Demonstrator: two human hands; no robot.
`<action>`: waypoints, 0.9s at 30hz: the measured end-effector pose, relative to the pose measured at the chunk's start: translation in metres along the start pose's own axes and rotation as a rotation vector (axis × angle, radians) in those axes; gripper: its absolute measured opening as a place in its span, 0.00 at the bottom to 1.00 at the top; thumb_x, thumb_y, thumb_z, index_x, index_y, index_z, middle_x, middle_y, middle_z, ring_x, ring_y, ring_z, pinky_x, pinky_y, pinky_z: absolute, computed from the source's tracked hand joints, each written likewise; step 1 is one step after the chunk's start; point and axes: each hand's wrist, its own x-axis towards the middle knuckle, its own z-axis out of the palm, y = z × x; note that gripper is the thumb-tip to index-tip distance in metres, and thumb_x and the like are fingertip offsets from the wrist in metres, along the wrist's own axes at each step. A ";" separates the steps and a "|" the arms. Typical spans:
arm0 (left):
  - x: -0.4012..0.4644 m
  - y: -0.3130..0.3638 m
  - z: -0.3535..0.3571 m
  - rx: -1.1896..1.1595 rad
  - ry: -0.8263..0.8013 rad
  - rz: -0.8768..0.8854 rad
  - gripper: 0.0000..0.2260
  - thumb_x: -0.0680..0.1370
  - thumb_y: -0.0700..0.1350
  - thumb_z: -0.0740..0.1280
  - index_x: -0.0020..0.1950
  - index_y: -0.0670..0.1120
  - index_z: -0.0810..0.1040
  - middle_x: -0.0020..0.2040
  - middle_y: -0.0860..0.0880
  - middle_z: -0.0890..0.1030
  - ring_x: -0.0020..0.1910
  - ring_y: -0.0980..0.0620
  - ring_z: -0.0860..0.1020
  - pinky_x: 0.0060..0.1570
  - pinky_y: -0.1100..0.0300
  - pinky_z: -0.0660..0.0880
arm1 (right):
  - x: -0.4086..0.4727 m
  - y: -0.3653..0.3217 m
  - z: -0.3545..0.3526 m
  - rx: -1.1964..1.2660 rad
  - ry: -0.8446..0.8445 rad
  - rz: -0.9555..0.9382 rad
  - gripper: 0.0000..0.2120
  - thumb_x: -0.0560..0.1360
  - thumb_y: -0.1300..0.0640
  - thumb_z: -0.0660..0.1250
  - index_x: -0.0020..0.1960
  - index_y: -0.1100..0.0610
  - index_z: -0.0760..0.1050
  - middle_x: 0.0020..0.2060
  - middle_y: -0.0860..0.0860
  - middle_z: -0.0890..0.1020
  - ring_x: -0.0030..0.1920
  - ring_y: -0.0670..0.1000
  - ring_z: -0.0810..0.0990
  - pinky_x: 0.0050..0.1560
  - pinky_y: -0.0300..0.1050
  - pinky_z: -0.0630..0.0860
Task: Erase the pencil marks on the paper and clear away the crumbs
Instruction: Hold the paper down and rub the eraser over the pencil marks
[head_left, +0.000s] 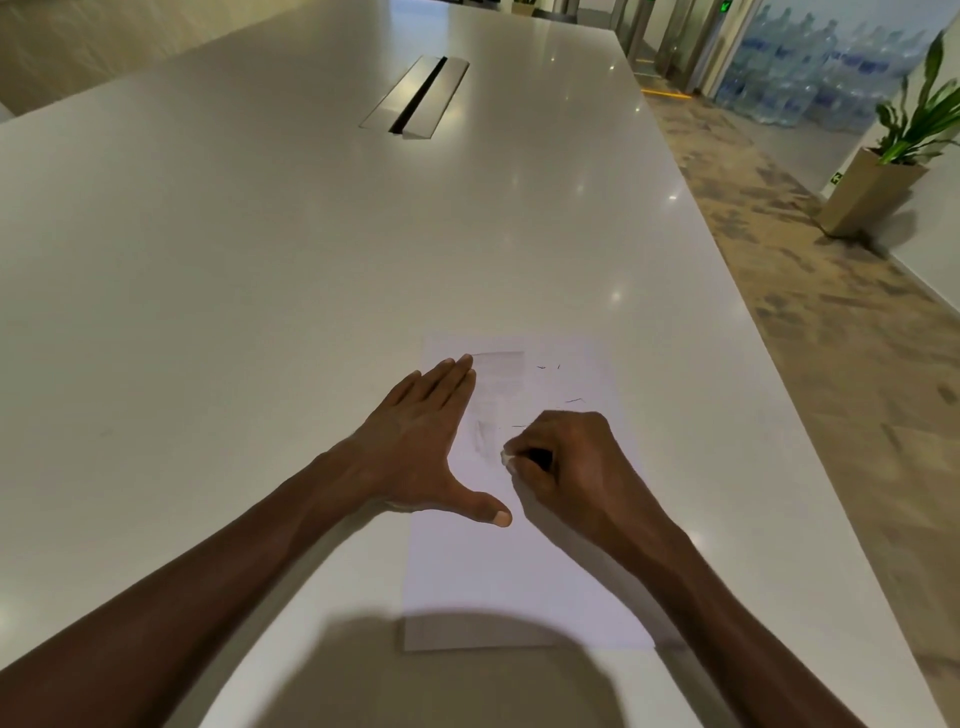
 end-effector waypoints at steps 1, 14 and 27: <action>0.000 0.000 -0.001 -0.003 -0.001 0.001 0.67 0.56 0.85 0.57 0.79 0.45 0.36 0.78 0.52 0.32 0.77 0.55 0.34 0.77 0.51 0.41 | 0.002 0.001 0.000 0.009 0.007 0.002 0.07 0.71 0.69 0.69 0.35 0.63 0.83 0.30 0.54 0.84 0.35 0.50 0.79 0.39 0.40 0.72; 0.000 0.001 -0.001 -0.016 0.002 -0.011 0.67 0.56 0.84 0.58 0.79 0.44 0.36 0.79 0.51 0.33 0.77 0.55 0.35 0.77 0.51 0.42 | 0.046 0.019 0.009 -0.082 0.068 -0.008 0.07 0.71 0.68 0.66 0.35 0.67 0.79 0.30 0.62 0.81 0.33 0.58 0.79 0.39 0.54 0.75; 0.000 0.001 -0.002 -0.015 -0.014 -0.005 0.66 0.56 0.84 0.57 0.79 0.45 0.35 0.79 0.51 0.32 0.77 0.55 0.34 0.77 0.51 0.42 | 0.054 0.016 0.019 -0.100 0.063 -0.025 0.07 0.70 0.68 0.66 0.34 0.67 0.79 0.28 0.61 0.80 0.32 0.58 0.79 0.38 0.52 0.73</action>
